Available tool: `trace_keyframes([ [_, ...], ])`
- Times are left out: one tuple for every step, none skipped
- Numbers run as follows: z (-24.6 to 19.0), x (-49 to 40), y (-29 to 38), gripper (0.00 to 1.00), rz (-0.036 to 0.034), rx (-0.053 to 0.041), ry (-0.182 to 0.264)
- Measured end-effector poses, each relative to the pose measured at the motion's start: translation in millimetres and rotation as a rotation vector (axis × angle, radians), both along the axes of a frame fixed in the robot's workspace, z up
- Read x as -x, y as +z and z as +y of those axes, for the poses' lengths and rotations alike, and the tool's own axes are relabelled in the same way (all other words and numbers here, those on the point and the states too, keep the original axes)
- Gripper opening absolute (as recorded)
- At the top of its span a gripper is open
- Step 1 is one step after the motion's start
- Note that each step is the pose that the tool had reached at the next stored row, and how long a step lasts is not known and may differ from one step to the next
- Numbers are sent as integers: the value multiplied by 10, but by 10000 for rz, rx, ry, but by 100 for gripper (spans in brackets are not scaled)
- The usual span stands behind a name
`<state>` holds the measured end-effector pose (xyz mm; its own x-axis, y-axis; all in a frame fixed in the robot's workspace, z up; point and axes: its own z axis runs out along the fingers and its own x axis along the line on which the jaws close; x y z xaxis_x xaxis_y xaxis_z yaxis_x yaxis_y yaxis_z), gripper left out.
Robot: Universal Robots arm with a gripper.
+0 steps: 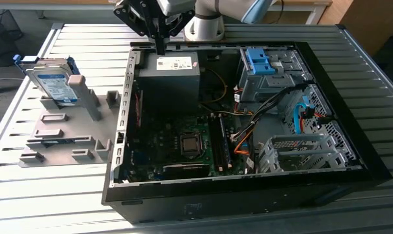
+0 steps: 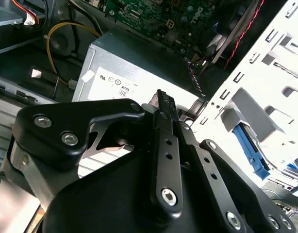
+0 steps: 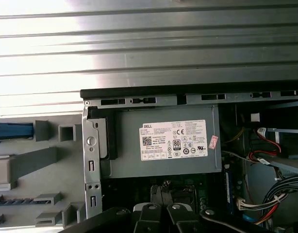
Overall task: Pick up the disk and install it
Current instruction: 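Reach for the disk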
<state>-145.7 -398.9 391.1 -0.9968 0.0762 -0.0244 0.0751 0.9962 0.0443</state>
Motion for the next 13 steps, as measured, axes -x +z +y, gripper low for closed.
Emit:
trace_keyframes([
  [0,2,0,11,0,0,0],
  [0,3,-1,11,-1,0,1],
  [0,5,-1,11,0,-1,0],
  [0,7,-1,11,0,-1,0],
  [0,9,-1,11,0,-1,0],
  [0,11,-2,11,0,0,0],
  [0,13,-2,11,-1,-1,0],
  [0,16,-2,11,0,0,0],
  [0,19,-3,11,0,0,0],
  [0,24,-3,11,0,-1,-1],
  [0,31,-4,11,0,0,0],
  [0,39,-4,11,0,0,0],
  [0,47,-4,11,0,0,0],
])
